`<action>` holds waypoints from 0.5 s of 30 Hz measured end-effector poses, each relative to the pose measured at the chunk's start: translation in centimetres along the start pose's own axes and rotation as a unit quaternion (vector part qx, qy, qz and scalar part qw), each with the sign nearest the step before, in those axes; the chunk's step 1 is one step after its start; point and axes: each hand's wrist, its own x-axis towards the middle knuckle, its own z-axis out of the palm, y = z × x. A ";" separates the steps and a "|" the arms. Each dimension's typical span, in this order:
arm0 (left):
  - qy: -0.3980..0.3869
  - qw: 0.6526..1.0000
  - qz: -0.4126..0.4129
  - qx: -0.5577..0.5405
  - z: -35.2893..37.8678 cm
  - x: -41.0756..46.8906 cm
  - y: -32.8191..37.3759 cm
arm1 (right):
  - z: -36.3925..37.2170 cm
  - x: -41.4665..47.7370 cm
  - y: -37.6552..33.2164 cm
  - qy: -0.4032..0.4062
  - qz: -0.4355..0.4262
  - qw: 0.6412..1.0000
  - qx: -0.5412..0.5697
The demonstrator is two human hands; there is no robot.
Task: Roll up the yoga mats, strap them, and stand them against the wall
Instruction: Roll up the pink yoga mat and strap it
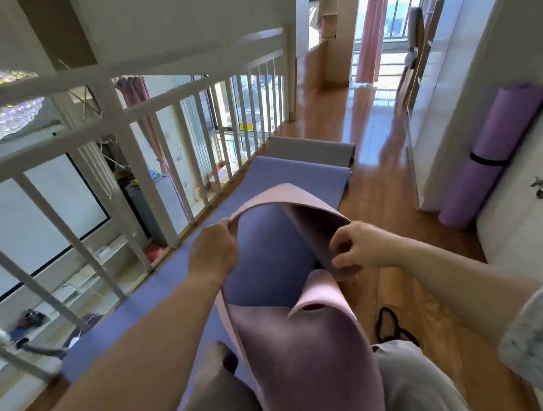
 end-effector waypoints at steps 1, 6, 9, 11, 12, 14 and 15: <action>0.017 1.000 -0.004 -0.019 -0.3 0.1 -0.1 | 0.1 0.7 0.4 0.045 0.010 0.998 -0.045; 0.059 0.993 0.002 -0.101 -2.8 -0.2 -0.8 | 0.5 5.1 1.7 0.004 0.042 0.990 -0.133; 0.076 0.987 -0.015 -0.137 -4.6 -0.4 -0.7 | 1.7 7.6 1.7 -0.048 0.029 0.986 -0.155; 0.084 0.985 -0.018 -0.150 -5.6 -0.5 -0.5 | 2.5 8.4 0.9 -0.058 0.029 0.983 -0.170; 0.084 0.984 -0.015 -0.155 -6.1 -0.6 -0.4 | 2.8 8.7 0.7 -0.059 0.033 0.983 -0.172; 0.083 0.984 -0.010 -0.158 -6.7 -0.7 -0.4 | 2.9 9.2 0.5 -0.060 0.042 0.986 -0.152; 0.082 0.984 -0.011 -0.158 -6.9 -0.7 -0.6 | 2.9 9.4 0.5 -0.058 0.038 0.988 -0.138</action>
